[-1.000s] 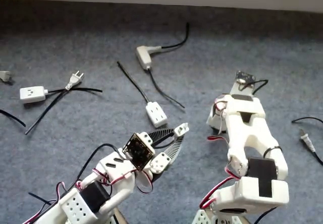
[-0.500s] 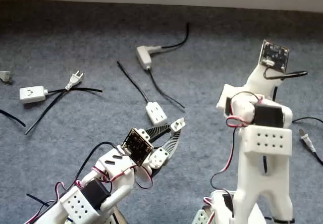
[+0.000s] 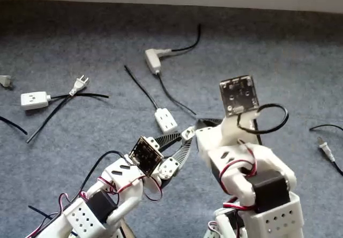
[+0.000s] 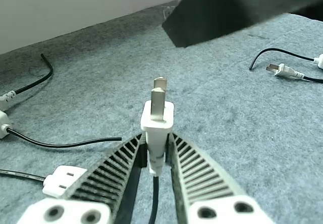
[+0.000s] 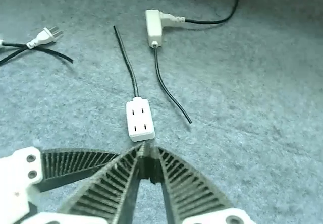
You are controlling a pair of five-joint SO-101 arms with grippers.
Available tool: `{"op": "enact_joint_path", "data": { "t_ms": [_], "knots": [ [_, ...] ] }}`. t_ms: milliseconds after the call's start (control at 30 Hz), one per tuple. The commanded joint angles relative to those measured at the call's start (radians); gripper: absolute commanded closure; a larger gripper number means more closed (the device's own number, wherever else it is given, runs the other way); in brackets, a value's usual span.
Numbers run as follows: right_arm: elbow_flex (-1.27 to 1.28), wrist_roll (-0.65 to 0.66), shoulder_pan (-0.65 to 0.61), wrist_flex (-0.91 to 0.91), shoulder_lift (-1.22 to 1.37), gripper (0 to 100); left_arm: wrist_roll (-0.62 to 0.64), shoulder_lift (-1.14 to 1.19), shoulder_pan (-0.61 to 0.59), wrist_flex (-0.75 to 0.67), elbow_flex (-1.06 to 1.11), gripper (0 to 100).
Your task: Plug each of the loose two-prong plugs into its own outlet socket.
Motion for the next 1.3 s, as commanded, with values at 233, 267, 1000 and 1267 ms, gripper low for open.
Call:
{"op": "enact_joint_path", "data": {
  "t_ms": [233,267,1000,1267],
  "knots": [
    [0.171,0.043,-0.104,-0.13,-0.142,99.1,0.005,0.002,0.059,-0.02,0.019,99],
    [0.173,0.043,-0.104,-0.13,-0.153,99.1,0.003,0.002,0.059,-0.02,0.019,99],
    [0.644,0.216,0.191,-0.553,-0.188,99.1,0.008,0.001,-0.044,-0.018,-0.024,99],
    [0.645,0.213,0.197,-0.561,-0.193,99.1,0.008,0.001,-0.044,-0.018,-0.018,99]
  ]
}}
